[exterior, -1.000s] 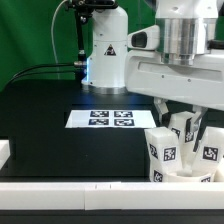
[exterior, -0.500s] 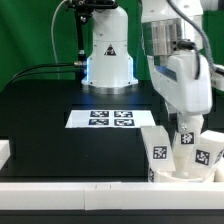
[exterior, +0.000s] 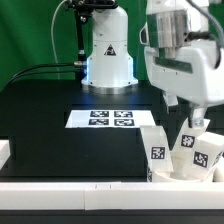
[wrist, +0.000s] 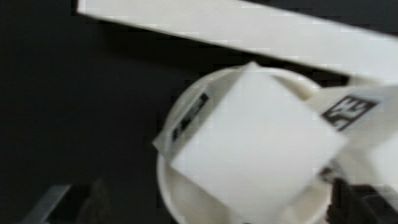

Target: Assemble stool

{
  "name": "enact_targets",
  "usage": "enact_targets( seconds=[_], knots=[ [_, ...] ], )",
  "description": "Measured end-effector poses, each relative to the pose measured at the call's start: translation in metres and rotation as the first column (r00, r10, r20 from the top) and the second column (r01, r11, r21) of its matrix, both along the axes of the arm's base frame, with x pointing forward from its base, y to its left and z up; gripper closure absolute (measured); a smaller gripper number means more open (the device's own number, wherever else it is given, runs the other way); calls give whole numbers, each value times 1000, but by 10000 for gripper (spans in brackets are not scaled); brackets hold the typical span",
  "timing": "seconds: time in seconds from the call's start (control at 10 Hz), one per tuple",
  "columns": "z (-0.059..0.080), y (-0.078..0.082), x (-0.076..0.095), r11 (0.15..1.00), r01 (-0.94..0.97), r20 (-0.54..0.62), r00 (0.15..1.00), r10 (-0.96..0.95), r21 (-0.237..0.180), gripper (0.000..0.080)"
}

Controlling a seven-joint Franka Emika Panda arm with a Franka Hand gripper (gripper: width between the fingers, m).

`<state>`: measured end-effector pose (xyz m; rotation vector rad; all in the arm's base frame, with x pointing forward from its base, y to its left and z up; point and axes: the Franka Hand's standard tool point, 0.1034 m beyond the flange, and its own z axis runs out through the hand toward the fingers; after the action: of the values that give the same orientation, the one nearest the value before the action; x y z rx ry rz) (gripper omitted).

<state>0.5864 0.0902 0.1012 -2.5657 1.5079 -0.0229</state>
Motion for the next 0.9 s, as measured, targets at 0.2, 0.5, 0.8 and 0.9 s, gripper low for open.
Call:
enact_targets(
  seconds=[0.2,0.5,0.8,0.9],
  knots=[
    [5,10,-2,978,-207,29,978,207,-19,152],
    [4,5,-1,895,-441,48,895,444,-68,151],
    [10,15,3,486,-859,36,487,873,-158,151],
    [11,15,3,375,-910,17,378,925,-178,151]
  ],
)
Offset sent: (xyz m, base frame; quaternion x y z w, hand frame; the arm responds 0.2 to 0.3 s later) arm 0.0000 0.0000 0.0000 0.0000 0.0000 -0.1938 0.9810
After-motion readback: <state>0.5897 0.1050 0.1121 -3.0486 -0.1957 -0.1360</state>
